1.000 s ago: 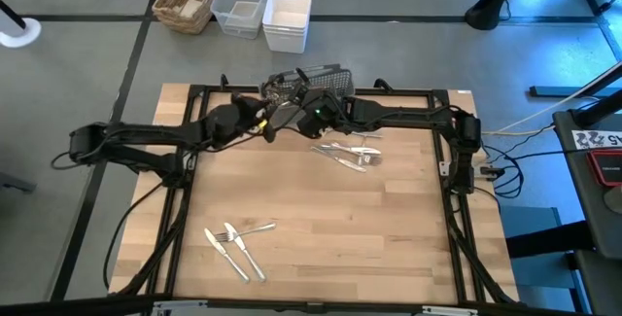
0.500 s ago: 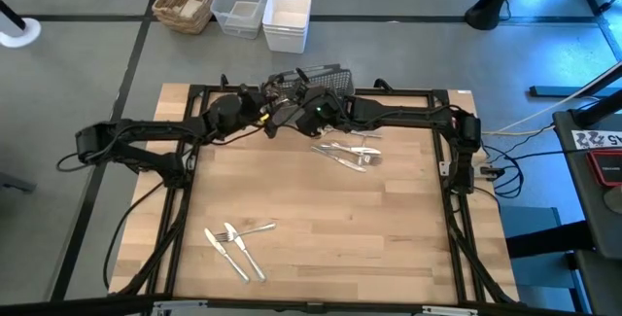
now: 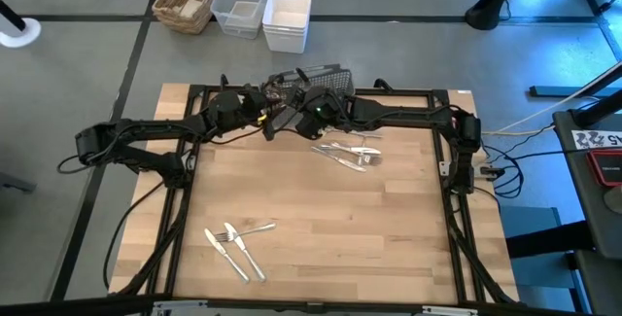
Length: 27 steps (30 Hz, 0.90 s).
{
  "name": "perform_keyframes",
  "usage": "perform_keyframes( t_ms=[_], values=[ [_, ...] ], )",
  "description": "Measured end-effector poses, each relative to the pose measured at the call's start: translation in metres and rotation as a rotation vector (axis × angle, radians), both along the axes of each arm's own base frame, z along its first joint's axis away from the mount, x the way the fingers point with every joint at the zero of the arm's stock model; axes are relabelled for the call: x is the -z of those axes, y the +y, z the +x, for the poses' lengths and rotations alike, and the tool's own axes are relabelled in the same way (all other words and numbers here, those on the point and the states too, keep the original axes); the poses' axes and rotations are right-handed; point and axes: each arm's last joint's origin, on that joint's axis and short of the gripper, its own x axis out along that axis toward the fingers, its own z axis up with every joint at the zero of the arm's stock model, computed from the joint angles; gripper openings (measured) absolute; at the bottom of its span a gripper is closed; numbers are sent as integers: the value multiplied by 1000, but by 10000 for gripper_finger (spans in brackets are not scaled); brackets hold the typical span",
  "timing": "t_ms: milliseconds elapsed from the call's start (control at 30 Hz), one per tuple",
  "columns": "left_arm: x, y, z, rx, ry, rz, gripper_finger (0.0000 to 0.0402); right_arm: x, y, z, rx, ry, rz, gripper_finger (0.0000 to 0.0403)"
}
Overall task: Sort silverware
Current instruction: Put the silver spoon into the silverware rack
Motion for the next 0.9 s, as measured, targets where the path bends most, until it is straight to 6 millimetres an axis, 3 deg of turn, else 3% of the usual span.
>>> perform_keyframes(
  t_ms=[467, 800, 900],
  values=[
    [1, -3, 2, 70, -17, -42, 113, 1, 14, 4, -152, 48, -34, 8],
    [0, -6, 3, 83, -30, -61, 11, 1, 14, 4, -157, 47, -32, 11],
    [0, -6, 3, 79, -41, -81, 8, 1, 14, 4, -154, 43, -26, 12]
  ],
)
